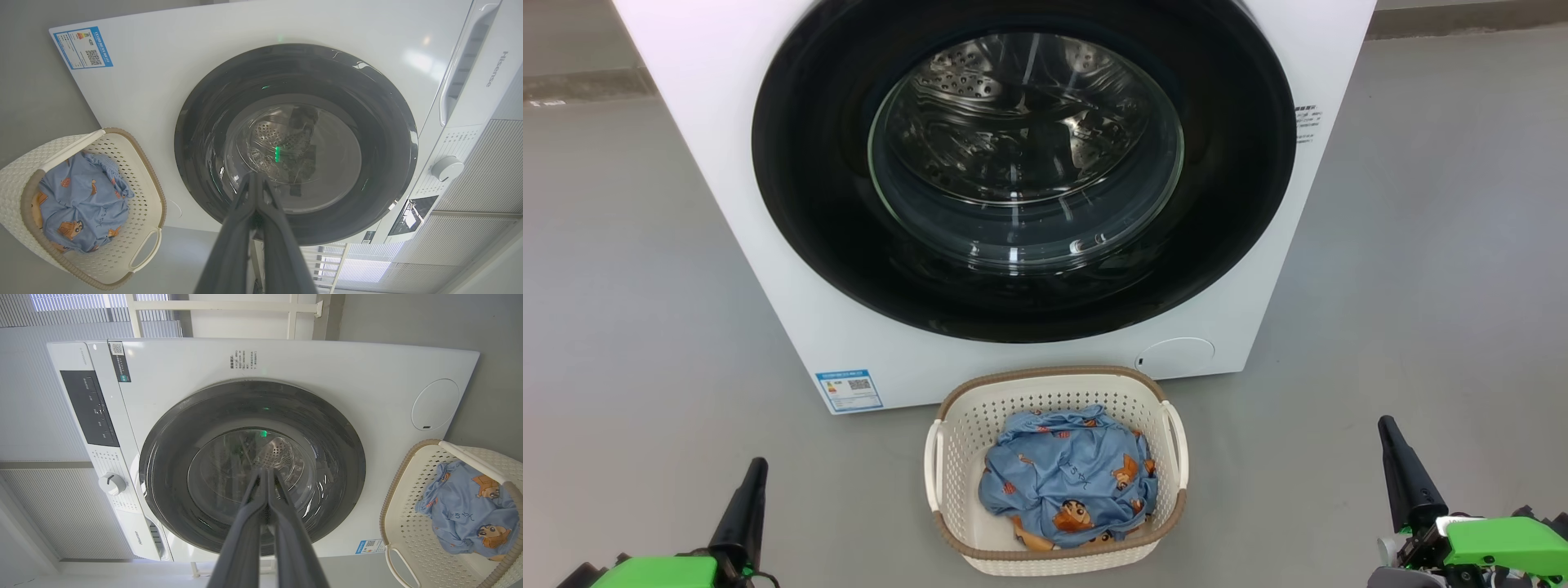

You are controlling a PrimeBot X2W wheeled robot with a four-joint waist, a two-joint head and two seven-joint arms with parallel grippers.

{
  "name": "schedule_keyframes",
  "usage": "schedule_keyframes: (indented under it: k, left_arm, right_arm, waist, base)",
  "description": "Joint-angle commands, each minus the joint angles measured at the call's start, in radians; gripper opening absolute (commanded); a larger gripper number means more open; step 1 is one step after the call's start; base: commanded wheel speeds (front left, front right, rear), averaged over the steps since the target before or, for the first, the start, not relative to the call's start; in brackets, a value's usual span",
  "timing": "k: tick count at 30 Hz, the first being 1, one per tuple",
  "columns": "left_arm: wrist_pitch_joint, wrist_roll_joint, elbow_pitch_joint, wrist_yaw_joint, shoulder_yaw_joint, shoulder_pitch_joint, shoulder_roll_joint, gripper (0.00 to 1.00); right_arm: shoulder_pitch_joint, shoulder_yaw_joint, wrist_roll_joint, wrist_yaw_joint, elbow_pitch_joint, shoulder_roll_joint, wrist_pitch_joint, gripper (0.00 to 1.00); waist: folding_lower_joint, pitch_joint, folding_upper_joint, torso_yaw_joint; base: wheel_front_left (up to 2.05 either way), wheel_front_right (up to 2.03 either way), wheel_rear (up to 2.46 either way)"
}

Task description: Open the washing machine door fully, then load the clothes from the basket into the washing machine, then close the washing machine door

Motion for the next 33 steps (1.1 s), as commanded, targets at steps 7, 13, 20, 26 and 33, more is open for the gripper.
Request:
schedule_keyframes:
  k: [7,13,20,26,33]
  left_arm:
    - [0.006,0.016,-0.024,-0.003,0.036,-0.044,0.011,0.0]
    - [0.0,-0.001,0.032,0.0,-0.005,0.018,-0.01,1.0]
    - [-0.006,0.002,0.038,0.0,-0.002,0.026,-0.014,1.0]
    - [-0.014,0.007,0.031,0.0,0.0,0.027,-0.013,1.0]
    - [-0.031,0.025,0.022,0.0,-0.005,0.025,-0.005,1.0]
  right_arm:
    - [-0.043,0.023,-0.012,-0.001,-0.024,-0.004,0.008,0.0]
    - [0.017,0.0,0.0,0.0,0.035,0.008,-0.002,1.0]
    - [0.023,0.008,-0.008,0.0,0.04,0.012,-0.019,1.0]
    - [0.021,0.017,-0.021,0.0,0.033,0.011,-0.037,1.0]
    - [0.015,0.026,-0.055,0.0,0.023,0.01,-0.057,1.0]
  waist:
    - [0.0,0.0,0.0,0.0]
    - [0.0,0.0,0.0,0.0]
    - [0.0021,-0.001,0.0,0.0]
    - [0.0001,0.001,0.0,-0.001]
    - [0.0,0.001,0.0,-0.002]
  base:
    - [0.0,0.0,0.0]
    - [0.0,0.0,0.0]
    - [0.0,0.0,0.0]
    - [0.0,0.0,0.0]
    - [0.0,0.0,0.0]
